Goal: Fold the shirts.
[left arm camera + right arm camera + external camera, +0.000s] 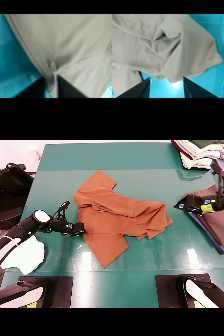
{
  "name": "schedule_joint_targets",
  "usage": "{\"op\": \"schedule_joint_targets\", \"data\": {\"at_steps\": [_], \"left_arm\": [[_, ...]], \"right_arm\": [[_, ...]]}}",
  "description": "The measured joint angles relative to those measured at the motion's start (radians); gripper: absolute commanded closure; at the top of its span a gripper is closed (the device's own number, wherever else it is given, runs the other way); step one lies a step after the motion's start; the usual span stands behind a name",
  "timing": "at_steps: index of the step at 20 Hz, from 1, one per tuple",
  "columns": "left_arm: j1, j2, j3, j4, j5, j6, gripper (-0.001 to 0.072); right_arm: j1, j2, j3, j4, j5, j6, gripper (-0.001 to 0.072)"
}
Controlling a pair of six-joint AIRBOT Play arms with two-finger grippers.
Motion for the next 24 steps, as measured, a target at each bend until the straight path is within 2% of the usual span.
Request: {"op": "schedule_joint_targets", "data": {"at_steps": [4,9,14,17,20,24], "left_arm": [[0.011,0.004,0.054,0.017,-0.038,0.0,0.0686],[0.123,0.135,0.13,0.167,-0.202,-0.002,0.0687],[0.232,0.33,0.146,0.349,-0.417,-0.016,0.0686],[0.251,0.383,0.143,0.358,-0.489,-0.027,0.0686],[0.258,0.403,0.133,0.351,-0.498,-0.034,0.0686],[0.262,0.411,0.127,0.344,-0.495,-0.038,0.0686]], "right_arm": [[-0.052,0.014,-0.003,-0.004,0.023,0.0,0.0262],[-0.111,0.018,-0.03,-0.101,0.089,0.0,0.0262],[-0.145,0.018,-0.19,-0.133,0.091,-0.018,0.026],[-0.149,0.017,-0.306,-0.076,0.058,-0.047,0.0256],[-0.122,-0.012,-0.403,0.028,0.012,-0.08,0.0256],[0.013,-0.109,-0.467,0.135,-0.083,-0.113,0.0256]]}}
